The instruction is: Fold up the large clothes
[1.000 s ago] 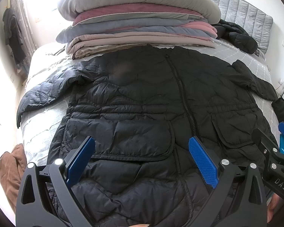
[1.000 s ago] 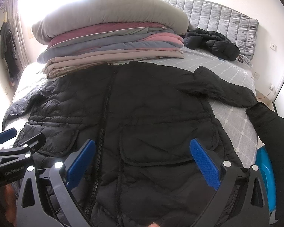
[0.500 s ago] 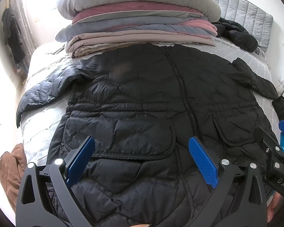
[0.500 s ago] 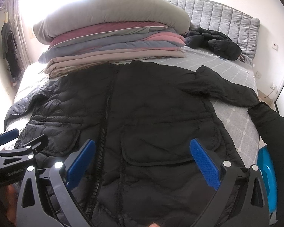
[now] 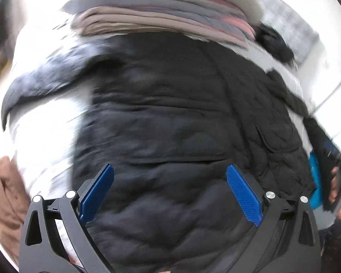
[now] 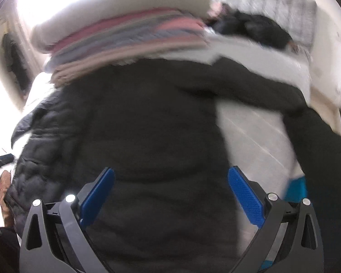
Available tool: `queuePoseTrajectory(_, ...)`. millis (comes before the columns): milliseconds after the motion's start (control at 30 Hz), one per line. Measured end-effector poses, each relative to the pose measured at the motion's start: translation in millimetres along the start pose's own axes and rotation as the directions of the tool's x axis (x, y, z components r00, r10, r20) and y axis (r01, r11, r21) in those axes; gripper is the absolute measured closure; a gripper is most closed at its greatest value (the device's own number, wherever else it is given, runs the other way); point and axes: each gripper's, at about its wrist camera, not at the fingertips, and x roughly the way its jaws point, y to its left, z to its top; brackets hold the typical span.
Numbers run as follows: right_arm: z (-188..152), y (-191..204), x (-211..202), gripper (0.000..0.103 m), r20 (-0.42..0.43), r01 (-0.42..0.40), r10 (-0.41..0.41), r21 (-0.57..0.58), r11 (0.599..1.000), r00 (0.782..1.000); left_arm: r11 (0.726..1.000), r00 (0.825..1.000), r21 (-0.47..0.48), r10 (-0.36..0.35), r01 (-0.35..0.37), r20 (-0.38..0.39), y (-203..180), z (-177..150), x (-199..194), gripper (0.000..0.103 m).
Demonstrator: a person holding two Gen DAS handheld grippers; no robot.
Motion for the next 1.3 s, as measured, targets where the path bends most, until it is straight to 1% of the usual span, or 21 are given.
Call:
queuePoseTrajectory(67, -9, -33, 6, 0.006, -0.050, 0.023, -0.021, 0.029, 0.999, 0.999, 0.998, 1.000, -0.060, -0.002, 0.002, 0.003, 34, -4, -17, 0.007)
queuePoseTrajectory(167, -27, -81, 16, 0.006, -0.116, -0.040, 0.057, 0.145, 0.989, 0.992, 0.994, 1.000, -0.109, 0.006, -0.009, -0.027, 70, -10, -29, 0.007)
queuePoseTrajectory(233, -36, -97, 23, 0.006, -0.143, -0.096, 0.128, 0.215, 0.972, 0.981, 0.983, 0.996, -0.178, -0.064, 0.052, -0.063, 96, -19, -31, 0.007)
queuePoseTrajectory(267, -39, -99, 26, 0.006, -0.151, -0.120, 0.158, 0.238, 0.964, 0.976, 0.970, 0.988, -0.221, -0.127, 0.105, -0.091, 109, -27, -28, 0.007)
queuePoseTrajectory(333, -47, -107, 34, 0.006, -0.166, -0.173, 0.224, 0.278, 0.945, 0.960, 0.952, 0.972, -0.262, -0.194, 0.155, -0.130, 121, -40, -19, 0.007)
queuePoseTrajectory(400, -53, -108, 40, 0.006, -0.185, -0.215, 0.279, 0.304, 0.928, 0.942, 0.942, 0.963, -0.284, -0.224, 0.176, -0.147, 124, -50, -11, 0.007)
queuePoseTrajectory(500, -63, -105, 49, 0.006, -0.216, -0.271, 0.356, 0.343, 0.899, 0.909, 0.911, 0.940, -0.342, -0.301, 0.232, -0.163, 130, -65, 2, 0.007)
queuePoseTrajectory(567, -68, -102, 48, 0.006, -0.222, -0.286, 0.373, 0.341, 0.895, 0.901, 0.886, 0.922, -0.372, -0.354, 0.276, -0.160, 129, -72, 11, 0.007)
queuePoseTrajectory(667, -71, -102, 45, 0.006, -0.218, -0.320, 0.414, 0.364, 0.875, 0.884, 0.880, 0.914, -0.368, -0.376, 0.301, -0.151, 125, -78, 16, 0.007)
queuePoseTrajectory(700, -73, -101, 42, 0.006, -0.209, -0.352, 0.450, 0.378, 0.856, 0.868, 0.855, 0.895, -0.384, -0.426, 0.349, -0.133, 126, -79, 16, 0.007)
queuePoseTrajectory(767, -75, -100, 38, 0.006, -0.196, -0.403, 0.505, 0.395, 0.825, 0.841, 0.827, 0.879, -0.410, -0.464, 0.385, -0.110, 129, -83, 16, 0.007)
queuePoseTrajectory(900, -82, -92, 43, 0.006, -0.226, -0.438, 0.554, 0.409, 0.801, 0.801, 0.824, 0.868, -0.400, -0.482, 0.402, -0.121, 125, -90, 18, 0.007)
queuePoseTrajectory(933, -85, -92, 45, 0.006, -0.232, -0.445, 0.565, 0.415, 0.793, 0.792, 0.811, 0.852, -0.402, -0.509, 0.426, -0.125, 121, -92, 19, 0.007)
queuePoseTrajectory(1033, -89, -87, 48, 0.006, -0.217, -0.461, 0.582, 0.424, 0.779, 0.784, 0.736, 0.768, -0.422, -0.627, 0.529, -0.130, 111, -97, 17, 0.007)
queuePoseTrajectory(1100, -89, -88, 44, 0.008, -0.188, -0.495, 0.615, 0.437, 0.751, 0.766, 0.714, 0.725, -0.410, -0.669, 0.567, -0.163, 98, -101, 19, 0.007)
queuePoseTrajectory(1133, -91, -92, 43, 0.015, -0.182, -0.499, 0.618, 0.439, 0.747, 0.764, 0.723, 0.722, -0.396, -0.667, 0.566, -0.184, 92, -102, 20, 0.007)
queuePoseTrajectory(1167, -91, -92, 42, 0.039, -0.185, -0.500, 0.620, 0.439, 0.746, 0.763, 0.728, 0.723, -0.388, -0.663, 0.565, -0.191, 88, -102, 21, 0.007)
queuePoseTrajectory(1200, -93, -93, 43, 0.053, -0.195, -0.481, 0.604, 0.440, 0.758, 0.773, 0.739, 0.726, -0.381, -0.654, 0.555, -0.211, 82, -103, 24, 0.007)
queuePoseTrajectory(1233, -96, -97, 44, 0.074, -0.202, -0.461, 0.587, 0.444, 0.768, 0.784, 0.758, 0.740, -0.369, -0.634, 0.538, -0.225, 77, -104, 27, 0.009)
queuePoseTrajectory(1267, -98, -99, 46, 0.083, -0.204, -0.459, 0.586, 0.446, 0.769, 0.784, 0.769, 0.751, -0.365, -0.620, 0.525, -0.226, 77, -103, 28, 0.025)
queuePoseTrajectory(1300, -101, -100, 47, 0.085, -0.198, -0.467, 0.592, 0.444, 0.765, 0.781, 0.793, 0.773, -0.358, -0.588, 0.493, -0.240, 74, -103, 32, 0.043)
